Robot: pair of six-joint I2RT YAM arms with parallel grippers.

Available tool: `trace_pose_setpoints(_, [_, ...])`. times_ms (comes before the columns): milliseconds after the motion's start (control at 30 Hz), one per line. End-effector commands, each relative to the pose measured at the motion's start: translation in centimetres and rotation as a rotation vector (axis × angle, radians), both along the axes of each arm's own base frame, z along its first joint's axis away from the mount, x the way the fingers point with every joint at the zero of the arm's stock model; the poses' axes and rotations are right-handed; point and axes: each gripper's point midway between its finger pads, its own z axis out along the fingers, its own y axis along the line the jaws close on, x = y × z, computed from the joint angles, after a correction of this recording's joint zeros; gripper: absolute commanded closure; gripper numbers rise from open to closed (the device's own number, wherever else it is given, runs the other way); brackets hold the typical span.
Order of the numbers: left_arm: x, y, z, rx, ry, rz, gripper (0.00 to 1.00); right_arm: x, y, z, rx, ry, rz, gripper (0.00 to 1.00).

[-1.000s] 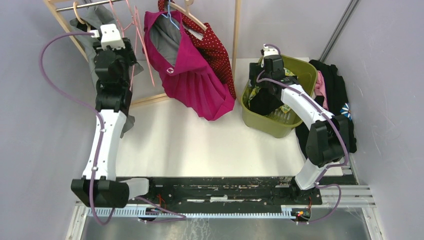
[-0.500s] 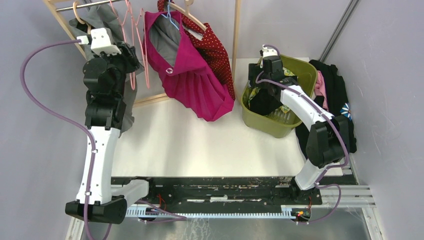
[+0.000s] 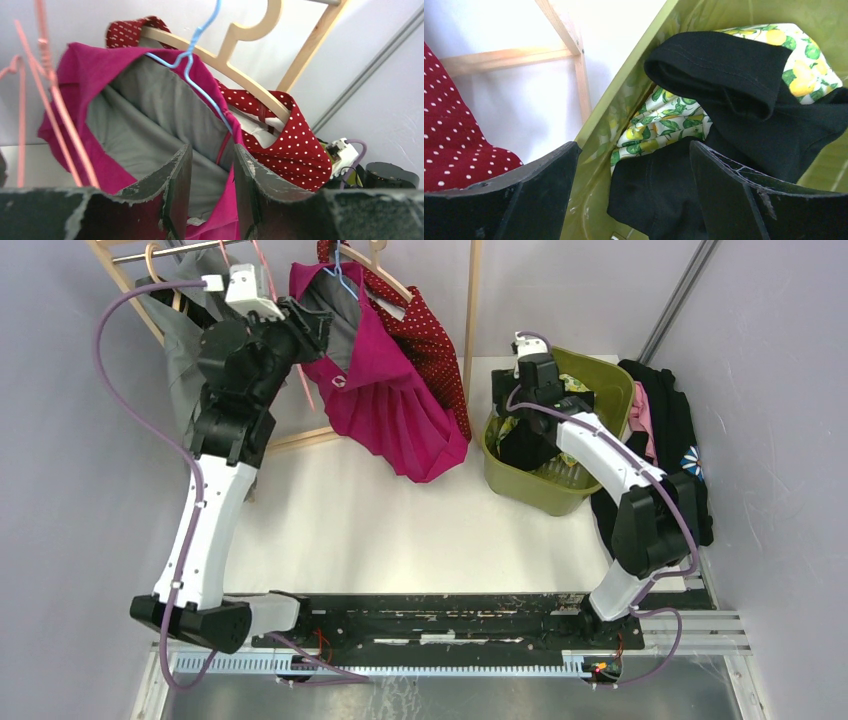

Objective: Remove the skirt from the hanger
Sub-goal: Place the hanger at the clothesline, then pick up the hanger from the clothesline.

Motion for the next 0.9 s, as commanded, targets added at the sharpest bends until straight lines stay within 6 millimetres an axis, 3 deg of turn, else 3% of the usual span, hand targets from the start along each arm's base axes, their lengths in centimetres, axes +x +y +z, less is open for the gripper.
trace_pose_setpoints(0, [0.2,-2.8,2.0,-0.063,-0.030,-0.091,0.58,-1.3,1.7,4.0,-0.107,-0.091,0.068,0.12])
trace_pose_setpoints(133, [1.1,-4.4,1.1,-0.058,-0.005,-0.125,0.58,-3.3,2.7,6.9,-0.237,-0.159,0.122,0.12])
trace_pose_setpoints(267, [1.6,-5.0,0.3,-0.054,0.015,-0.138,0.58,-4.8,1.2,7.1,-0.279,-0.167,0.105,0.07])
trace_pose_setpoints(367, [1.6,-5.2,0.0,-0.048,0.022,-0.143,0.58,-6.4,0.5,8.3,-0.278,-0.185,0.114,0.16])
trace_pose_setpoints(433, [1.6,-5.2,-0.3,-0.041,0.026,-0.139,0.58,-7.5,0.4,9.9,-0.248,-0.212,0.120,0.34])
trace_pose_setpoints(500, [1.7,-5.1,-0.6,-0.038,0.031,-0.134,0.58,-8.5,0.6,11.5,-0.226,-0.239,0.143,0.44])
trace_pose_setpoints(600, [2.1,-5.4,-0.7,-0.045,0.027,-0.137,0.58,-9.5,2.1,12.8,-0.219,-0.246,0.218,0.50])
trace_pose_setpoints(867, [3.0,-5.9,-0.7,-0.037,0.020,-0.135,0.58,-12.2,9.4,16.8,-0.144,-0.311,0.486,0.57])
